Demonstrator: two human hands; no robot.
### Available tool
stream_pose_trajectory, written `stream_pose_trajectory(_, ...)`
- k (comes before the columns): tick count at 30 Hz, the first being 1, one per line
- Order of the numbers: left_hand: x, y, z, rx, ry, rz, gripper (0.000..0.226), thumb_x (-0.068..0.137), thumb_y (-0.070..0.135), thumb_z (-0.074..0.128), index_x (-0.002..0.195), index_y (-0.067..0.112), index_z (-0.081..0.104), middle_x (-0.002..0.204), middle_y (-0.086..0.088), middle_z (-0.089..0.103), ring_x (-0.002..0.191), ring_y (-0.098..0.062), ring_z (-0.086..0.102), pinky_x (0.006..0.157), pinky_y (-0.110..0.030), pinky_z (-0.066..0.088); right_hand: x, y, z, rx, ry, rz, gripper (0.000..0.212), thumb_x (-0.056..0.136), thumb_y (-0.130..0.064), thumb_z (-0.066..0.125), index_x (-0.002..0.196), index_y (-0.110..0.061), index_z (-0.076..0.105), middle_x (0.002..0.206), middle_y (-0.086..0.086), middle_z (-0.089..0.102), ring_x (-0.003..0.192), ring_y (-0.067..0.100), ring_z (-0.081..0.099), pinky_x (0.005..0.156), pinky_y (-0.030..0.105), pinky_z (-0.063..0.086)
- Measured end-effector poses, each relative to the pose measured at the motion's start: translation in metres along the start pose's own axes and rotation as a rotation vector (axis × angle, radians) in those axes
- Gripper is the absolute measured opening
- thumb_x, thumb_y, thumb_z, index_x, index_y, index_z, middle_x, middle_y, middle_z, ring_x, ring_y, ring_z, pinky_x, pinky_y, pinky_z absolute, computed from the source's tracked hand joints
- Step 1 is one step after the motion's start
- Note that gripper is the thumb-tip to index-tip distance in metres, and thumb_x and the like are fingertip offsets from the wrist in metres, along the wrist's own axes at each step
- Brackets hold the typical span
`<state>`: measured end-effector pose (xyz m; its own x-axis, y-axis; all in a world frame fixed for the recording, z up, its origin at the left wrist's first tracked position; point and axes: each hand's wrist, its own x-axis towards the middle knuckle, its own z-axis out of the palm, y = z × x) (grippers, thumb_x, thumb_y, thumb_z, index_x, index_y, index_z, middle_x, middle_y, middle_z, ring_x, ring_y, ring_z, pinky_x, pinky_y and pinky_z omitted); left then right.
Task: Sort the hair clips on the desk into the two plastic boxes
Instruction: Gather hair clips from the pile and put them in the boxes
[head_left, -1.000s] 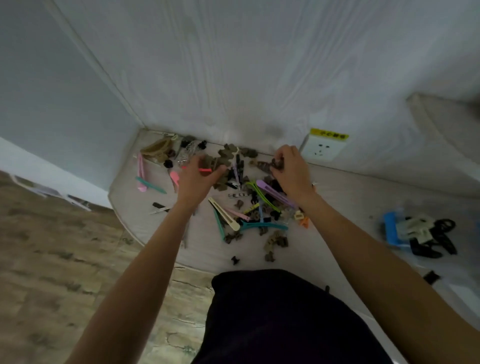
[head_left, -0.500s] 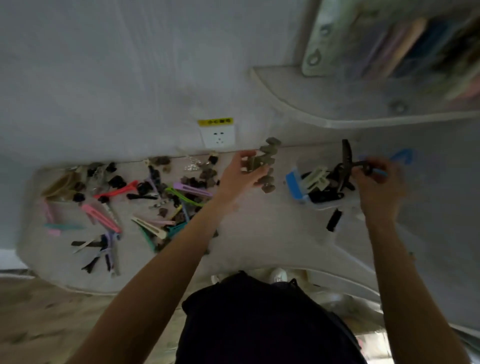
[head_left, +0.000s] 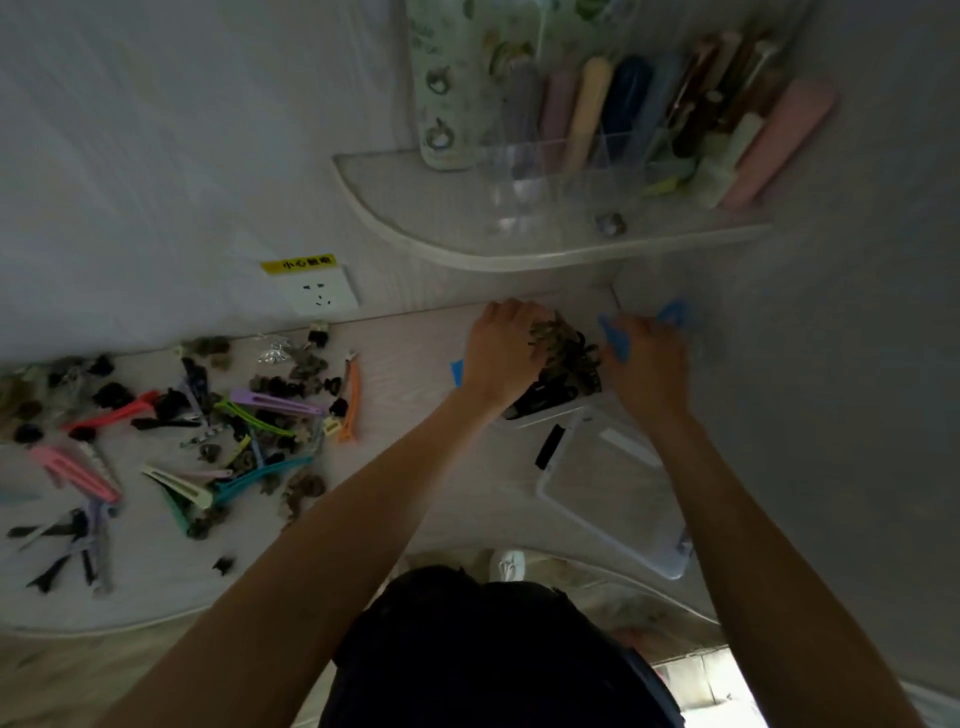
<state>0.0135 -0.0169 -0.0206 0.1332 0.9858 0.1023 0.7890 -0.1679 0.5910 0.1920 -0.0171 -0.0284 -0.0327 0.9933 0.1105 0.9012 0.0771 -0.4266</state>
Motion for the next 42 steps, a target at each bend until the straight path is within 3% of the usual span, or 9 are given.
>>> stream_pose_trajectory(3, -0.002, -0.011, 0.003, 0.146, -0.030, -0.019, 0.049, 0.083, 0.023, 0.058, 0.130, 0.015, 0.046, 0.134, -0.008, 0.048, 0.123, -0.028, 0.040, 0.099, -0.037, 0.036, -0.007, -0.002, -0.004, -0.064, 0.029, -0.111, 0.027, 0.078, -0.019, 0.042, 0.082, -0.002, 0.063, 0.076, 0.022, 0.064, 0.074, 0.037, 0.059, 0.066, 0.040, 0.048)
stream_pose_trajectory(6, 0.001, -0.012, 0.007, 0.239, -0.163, 0.022, 0.053, 0.091, 0.026, 0.050, 0.141, 0.019, 0.033, 0.143, -0.004, 0.042, 0.130, -0.024, 0.036, 0.104, -0.037, 0.030, -0.007, -0.003, -0.005, -0.076, 0.001, -0.189, 0.032, 0.080, -0.015, 0.046, 0.104, -0.002, 0.063, 0.099, 0.021, 0.066, 0.098, 0.039, 0.058, 0.086, 0.043, 0.046)
stream_pose_trajectory(13, 0.013, 0.005, 0.011, 0.468, -0.402, 0.026, 0.054, 0.096, 0.037, 0.037, 0.144, 0.014, 0.026, 0.139, -0.008, 0.047, 0.133, -0.025, 0.034, 0.113, -0.042, 0.016, 0.001, 0.000, 0.011, -0.231, -0.340, -0.223, 0.045, 0.097, -0.021, 0.038, 0.141, -0.015, 0.034, 0.146, 0.008, 0.041, 0.142, 0.028, 0.018, 0.116, 0.050, 0.008)
stream_pose_trajectory(20, -0.031, -0.036, -0.017, 0.156, -0.089, 0.117, 0.037, 0.090, 0.018, 0.051, 0.126, 0.010, 0.054, 0.129, -0.010, 0.056, 0.121, -0.028, 0.046, 0.102, -0.036, 0.036, 0.012, -0.023, 0.018, -0.250, -0.425, -0.365, 0.038, 0.096, -0.023, 0.042, 0.132, -0.025, 0.049, 0.145, -0.004, 0.044, 0.142, 0.026, 0.016, 0.114, 0.055, -0.002)
stream_pose_trajectory(23, -0.062, -0.074, -0.043, 0.063, 0.062, 0.063, 0.030, 0.087, 0.013, 0.056, 0.116, 0.013, 0.062, 0.122, -0.007, 0.062, 0.114, -0.025, 0.054, 0.100, -0.031, 0.038, 0.002, -0.043, 0.028, -0.200, -0.304, -0.397, 0.034, 0.092, -0.017, 0.046, 0.125, -0.015, 0.056, 0.133, 0.004, 0.056, 0.133, 0.031, 0.035, 0.112, 0.050, 0.016)
stream_pose_trajectory(26, -0.101, -0.111, -0.078, -0.009, 0.167, -0.068, 0.029, 0.091, 0.015, 0.053, 0.119, 0.017, 0.060, 0.119, -0.003, 0.063, 0.110, -0.019, 0.056, 0.095, -0.024, 0.039, -0.014, -0.093, 0.033, 0.054, -0.125, -0.434, 0.025, 0.086, -0.009, 0.047, 0.100, -0.005, 0.067, 0.099, 0.015, 0.069, 0.097, 0.035, 0.060, 0.092, 0.034, 0.037)
stream_pose_trajectory(31, -0.182, -0.196, -0.143, 0.016, 0.431, -0.284, 0.027, 0.090, 0.018, 0.052, 0.114, 0.014, 0.062, 0.103, -0.004, 0.068, 0.081, -0.013, 0.060, 0.074, -0.020, 0.046, -0.058, -0.221, 0.079, 0.292, -0.333, -0.442, 0.029, 0.092, -0.016, 0.044, 0.116, -0.013, 0.062, 0.114, 0.009, 0.065, 0.105, 0.026, 0.055, 0.087, 0.030, 0.039)
stream_pose_trajectory(35, -0.249, -0.290, -0.191, 0.146, 0.428, -0.573, 0.043, 0.084, 0.021, 0.064, 0.122, 0.006, 0.054, 0.112, -0.017, 0.061, 0.101, -0.034, 0.057, 0.087, -0.043, 0.046, -0.079, -0.319, 0.148, 0.242, -0.539, -0.552, 0.032, 0.092, -0.013, 0.048, 0.123, -0.012, 0.056, 0.122, 0.010, 0.058, 0.112, 0.026, 0.050, 0.092, 0.030, 0.034)
stream_pose_trajectory(42, -0.264, -0.421, -0.276, 0.178, 0.347, -0.780, 0.064, 0.078, 0.019, 0.065, 0.134, 0.001, 0.040, 0.135, -0.025, 0.043, 0.124, -0.041, 0.038, 0.106, -0.043, 0.028, -0.075, -0.443, 0.248, 0.039, -0.624, -0.736, 0.055, 0.080, -0.022, 0.059, 0.133, -0.013, 0.045, 0.139, 0.017, 0.044, 0.129, 0.038, 0.037, 0.110, 0.047, 0.027)
